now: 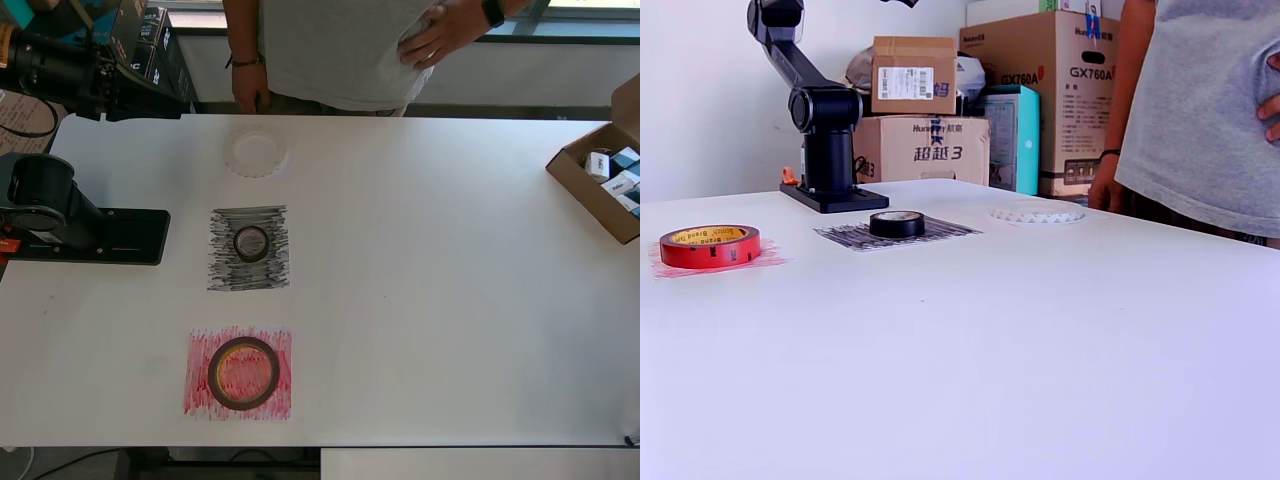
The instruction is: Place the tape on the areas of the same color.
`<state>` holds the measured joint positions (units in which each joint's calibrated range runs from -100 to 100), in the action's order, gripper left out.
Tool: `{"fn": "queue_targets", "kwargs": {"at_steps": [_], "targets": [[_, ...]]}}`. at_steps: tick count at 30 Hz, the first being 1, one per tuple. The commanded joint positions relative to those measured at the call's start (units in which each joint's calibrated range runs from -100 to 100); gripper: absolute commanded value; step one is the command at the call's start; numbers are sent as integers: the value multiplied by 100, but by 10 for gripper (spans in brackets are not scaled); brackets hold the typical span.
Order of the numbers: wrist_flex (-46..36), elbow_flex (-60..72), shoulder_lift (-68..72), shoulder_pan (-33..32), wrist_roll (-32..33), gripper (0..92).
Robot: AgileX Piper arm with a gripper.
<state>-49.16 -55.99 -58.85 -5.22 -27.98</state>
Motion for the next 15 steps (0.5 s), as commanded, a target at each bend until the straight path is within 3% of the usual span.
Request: {"fn": "queue_targets", "kwargs": {"at_steps": [1,11,15], "targets": [[92,-539,-1889,-111,-239,0],[168,-1666,-3488,-182,-705,0],[847,-2338,-4022,-261,-713,0]]}}
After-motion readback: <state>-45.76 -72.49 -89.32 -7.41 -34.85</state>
